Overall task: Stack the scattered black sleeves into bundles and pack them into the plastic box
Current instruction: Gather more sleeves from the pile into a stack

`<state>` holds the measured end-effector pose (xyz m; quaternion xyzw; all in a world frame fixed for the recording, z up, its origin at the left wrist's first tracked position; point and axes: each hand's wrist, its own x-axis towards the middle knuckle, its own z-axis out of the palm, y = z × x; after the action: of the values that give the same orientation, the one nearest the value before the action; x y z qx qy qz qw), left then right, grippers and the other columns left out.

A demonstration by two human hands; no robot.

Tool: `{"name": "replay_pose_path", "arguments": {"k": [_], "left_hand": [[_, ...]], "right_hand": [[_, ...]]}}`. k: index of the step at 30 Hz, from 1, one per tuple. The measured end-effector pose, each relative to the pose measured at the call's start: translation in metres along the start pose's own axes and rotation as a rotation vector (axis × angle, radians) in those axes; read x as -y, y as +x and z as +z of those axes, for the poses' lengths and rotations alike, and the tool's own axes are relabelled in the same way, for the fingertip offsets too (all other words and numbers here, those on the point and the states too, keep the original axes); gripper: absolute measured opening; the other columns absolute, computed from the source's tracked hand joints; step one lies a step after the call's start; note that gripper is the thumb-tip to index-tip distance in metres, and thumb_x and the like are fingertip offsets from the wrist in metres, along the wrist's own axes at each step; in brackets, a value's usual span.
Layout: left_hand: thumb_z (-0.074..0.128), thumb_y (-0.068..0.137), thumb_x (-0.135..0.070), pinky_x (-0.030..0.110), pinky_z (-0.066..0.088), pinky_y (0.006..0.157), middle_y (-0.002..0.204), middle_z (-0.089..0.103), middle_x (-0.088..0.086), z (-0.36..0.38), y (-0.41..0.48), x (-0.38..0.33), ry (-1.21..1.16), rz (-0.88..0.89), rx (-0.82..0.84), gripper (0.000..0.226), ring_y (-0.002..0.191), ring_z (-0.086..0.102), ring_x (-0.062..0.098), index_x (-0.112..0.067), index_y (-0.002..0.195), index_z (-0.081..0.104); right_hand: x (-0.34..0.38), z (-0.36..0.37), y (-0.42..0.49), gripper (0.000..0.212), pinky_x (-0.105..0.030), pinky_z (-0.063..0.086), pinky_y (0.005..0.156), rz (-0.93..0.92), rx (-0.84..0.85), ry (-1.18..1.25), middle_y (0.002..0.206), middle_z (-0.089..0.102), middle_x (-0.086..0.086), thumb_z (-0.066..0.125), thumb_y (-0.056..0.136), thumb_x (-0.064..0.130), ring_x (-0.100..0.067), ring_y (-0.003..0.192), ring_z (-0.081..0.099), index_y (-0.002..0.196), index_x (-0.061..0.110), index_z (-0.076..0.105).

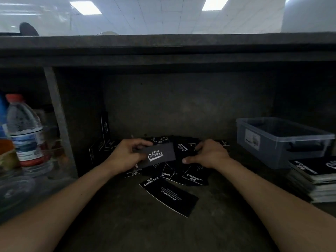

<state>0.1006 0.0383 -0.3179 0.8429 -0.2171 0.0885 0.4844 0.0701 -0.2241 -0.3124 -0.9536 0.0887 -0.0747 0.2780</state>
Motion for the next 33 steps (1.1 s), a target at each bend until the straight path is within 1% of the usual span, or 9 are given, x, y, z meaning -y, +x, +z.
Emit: {"name": "replay_pose_path", "arguments": {"k": [3, 5, 9, 11, 15, 20, 24, 28, 33], "left_hand": [[0.066, 0.081, 0.013, 0.012, 0.053, 0.062, 0.099, 0.072, -0.002, 0.0, -0.002, -0.005, -0.035, 0.076, -0.011, 0.045, 0.089, 0.069, 0.011, -0.02, 0.111, 0.068], [0.068, 0.079, 0.015, 0.01, 0.053, 0.074, 0.1, 0.074, -0.003, -0.002, -0.003, -0.007, -0.009, 0.137, 0.003, 0.043, 0.092, 0.07, 0.004, -0.02, 0.105, 0.07], [0.074, 0.079, 0.007, 0.014, 0.053, 0.084, 0.099, 0.077, -0.004, -0.003, -0.005, -0.005, 0.103, 0.161, 0.124, 0.032, 0.093, 0.072, 0.004, -0.018, 0.1, 0.075], [0.075, 0.08, 0.006, 0.014, 0.053, 0.084, 0.098, 0.077, -0.005, -0.002, -0.005, -0.005, 0.106, 0.159, 0.113, 0.031, 0.092, 0.071, 0.004, -0.018, 0.1, 0.075], [0.075, 0.08, 0.006, 0.012, 0.052, 0.082, 0.096, 0.077, -0.008, -0.002, -0.004, -0.005, 0.103, 0.165, 0.084, 0.033, 0.09, 0.071, 0.001, -0.02, 0.1, 0.076], [0.075, 0.079, 0.006, 0.012, 0.052, 0.083, 0.095, 0.077, -0.01, -0.001, -0.004, -0.006, 0.107, 0.15, 0.08, 0.033, 0.089, 0.071, 0.0, -0.02, 0.099, 0.076], [0.074, 0.079, 0.008, 0.008, 0.051, 0.081, 0.094, 0.077, -0.009, 0.0, -0.004, -0.007, 0.089, 0.153, 0.075, 0.033, 0.088, 0.07, -0.001, -0.018, 0.099, 0.076], [0.075, 0.079, 0.009, 0.008, 0.05, 0.082, 0.095, 0.077, -0.014, 0.0, -0.004, -0.006, 0.068, 0.154, 0.073, 0.036, 0.088, 0.07, -0.002, -0.023, 0.097, 0.075], [0.075, 0.078, 0.009, 0.012, 0.053, 0.082, 0.104, 0.076, -0.005, -0.001, 0.001, -0.003, 0.027, 0.14, 0.018, 0.037, 0.095, 0.071, 0.006, -0.018, 0.104, 0.075]], "right_hand": [[-0.001, -0.001, 0.007, 0.068, -0.03, 0.05, 0.096, 0.028, -0.008, 0.048, 0.115, 0.068, 0.002, 0.092, 0.057, 0.045, -0.017, 0.109, 0.063, 0.116, 0.018, 0.069], [-0.008, -0.006, 0.013, 0.052, -0.027, 0.053, 0.089, 0.03, -0.035, 0.165, 0.098, 0.071, 0.001, 0.094, 0.059, 0.026, -0.018, 0.1, 0.068, 0.106, 0.014, 0.073], [-0.012, -0.021, 0.008, 0.018, -0.01, 0.044, 0.042, 0.061, -0.043, 0.524, 0.074, 0.064, -0.005, 0.079, 0.077, 0.0, -0.003, 0.048, 0.063, 0.091, 0.003, 0.068], [-0.012, -0.026, 0.005, 0.015, -0.008, 0.035, 0.033, 0.092, -0.016, 0.593, 0.076, 0.062, -0.005, 0.073, 0.084, 0.0, 0.0, 0.039, 0.058, 0.083, 0.009, 0.061], [-0.009, -0.031, 0.003, 0.004, -0.016, 0.037, 0.043, 0.069, -0.065, 0.534, 0.08, 0.066, 0.0, 0.075, 0.083, 0.012, -0.008, 0.06, 0.056, 0.085, 0.013, 0.071], [-0.007, -0.027, 0.01, 0.021, -0.017, 0.048, 0.048, 0.063, -0.251, 0.824, 0.087, 0.063, -0.006, 0.073, 0.08, 0.004, -0.01, 0.064, 0.057, 0.096, 0.013, 0.062], [-0.002, -0.025, 0.006, 0.031, -0.037, 0.059, 0.065, 0.162, -0.027, 1.104, 0.087, 0.063, -0.008, 0.06, 0.082, -0.011, -0.019, 0.074, 0.063, 0.101, 0.012, 0.054], [-0.001, -0.021, 0.006, 0.011, -0.038, 0.055, 0.081, 0.161, 0.181, 1.081, 0.093, 0.069, -0.006, 0.065, 0.089, 0.009, -0.019, 0.084, 0.065, 0.096, 0.016, 0.062], [0.002, -0.013, 0.006, 0.022, -0.024, 0.049, 0.064, 0.037, 0.109, 1.006, 0.083, 0.074, -0.002, 0.078, 0.079, 0.005, -0.013, 0.074, 0.068, 0.092, 0.015, 0.064]]}}
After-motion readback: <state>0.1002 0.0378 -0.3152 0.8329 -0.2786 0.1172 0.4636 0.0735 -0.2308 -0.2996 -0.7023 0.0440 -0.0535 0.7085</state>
